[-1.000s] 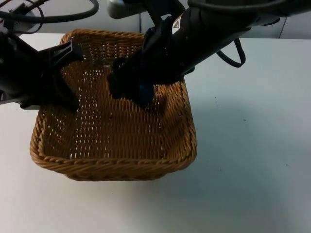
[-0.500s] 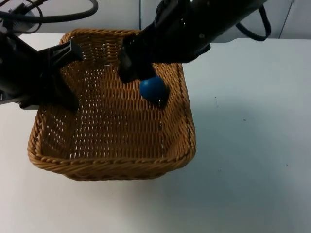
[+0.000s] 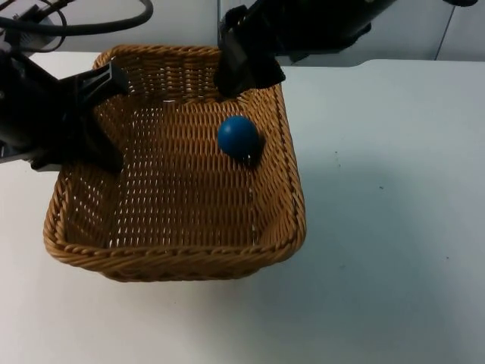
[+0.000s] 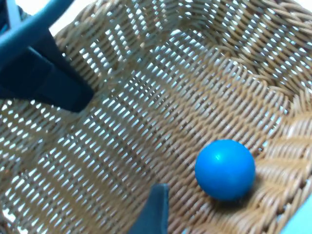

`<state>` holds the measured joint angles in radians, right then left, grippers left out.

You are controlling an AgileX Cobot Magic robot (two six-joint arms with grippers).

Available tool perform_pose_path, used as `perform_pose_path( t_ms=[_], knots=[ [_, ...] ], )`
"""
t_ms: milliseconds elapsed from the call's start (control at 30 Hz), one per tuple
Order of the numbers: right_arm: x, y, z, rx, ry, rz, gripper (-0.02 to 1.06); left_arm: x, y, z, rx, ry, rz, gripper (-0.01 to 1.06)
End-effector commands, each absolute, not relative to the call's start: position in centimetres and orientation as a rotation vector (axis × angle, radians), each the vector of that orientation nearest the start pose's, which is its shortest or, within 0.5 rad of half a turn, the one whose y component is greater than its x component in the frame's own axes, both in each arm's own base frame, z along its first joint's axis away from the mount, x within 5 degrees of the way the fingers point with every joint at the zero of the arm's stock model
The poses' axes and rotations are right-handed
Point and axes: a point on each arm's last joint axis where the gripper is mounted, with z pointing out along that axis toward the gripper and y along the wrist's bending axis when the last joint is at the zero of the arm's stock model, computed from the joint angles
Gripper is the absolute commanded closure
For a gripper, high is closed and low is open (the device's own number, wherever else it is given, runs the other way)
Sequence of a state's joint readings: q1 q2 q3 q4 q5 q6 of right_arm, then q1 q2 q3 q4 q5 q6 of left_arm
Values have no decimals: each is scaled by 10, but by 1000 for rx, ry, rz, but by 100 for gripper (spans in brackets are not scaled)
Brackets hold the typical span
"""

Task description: Pick up the basket with the left hand and place the ball into the basket with the right hand.

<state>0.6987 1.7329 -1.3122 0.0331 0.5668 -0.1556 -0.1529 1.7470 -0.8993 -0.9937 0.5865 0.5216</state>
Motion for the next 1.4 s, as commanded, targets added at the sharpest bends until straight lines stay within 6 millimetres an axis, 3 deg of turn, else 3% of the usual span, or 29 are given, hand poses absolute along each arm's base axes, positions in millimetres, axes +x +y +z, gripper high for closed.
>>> perform_pose_path(
  t_ms=[0,300,433,733,1067,1367],
  knots=[
    [291,244,275,-1007,2249,256,23,310,-92,172,-184,2687,-842,105],
    [282,236,299,-989,2199,265,23,312,-91,171,-192,2680,-817,105],
    [279,235,306,-972,2191,285,23,315,-90,160,-212,2700,-793,105],
    [278,234,305,-972,2200,288,23,321,-87,130,-251,2756,-724,105],
    [278,234,305,-972,2200,288,23,325,-84,110,-258,2777,-657,105],
    [279,235,306,-958,2199,295,23,327,-81,107,-231,2763,-609,105]
  ],
)
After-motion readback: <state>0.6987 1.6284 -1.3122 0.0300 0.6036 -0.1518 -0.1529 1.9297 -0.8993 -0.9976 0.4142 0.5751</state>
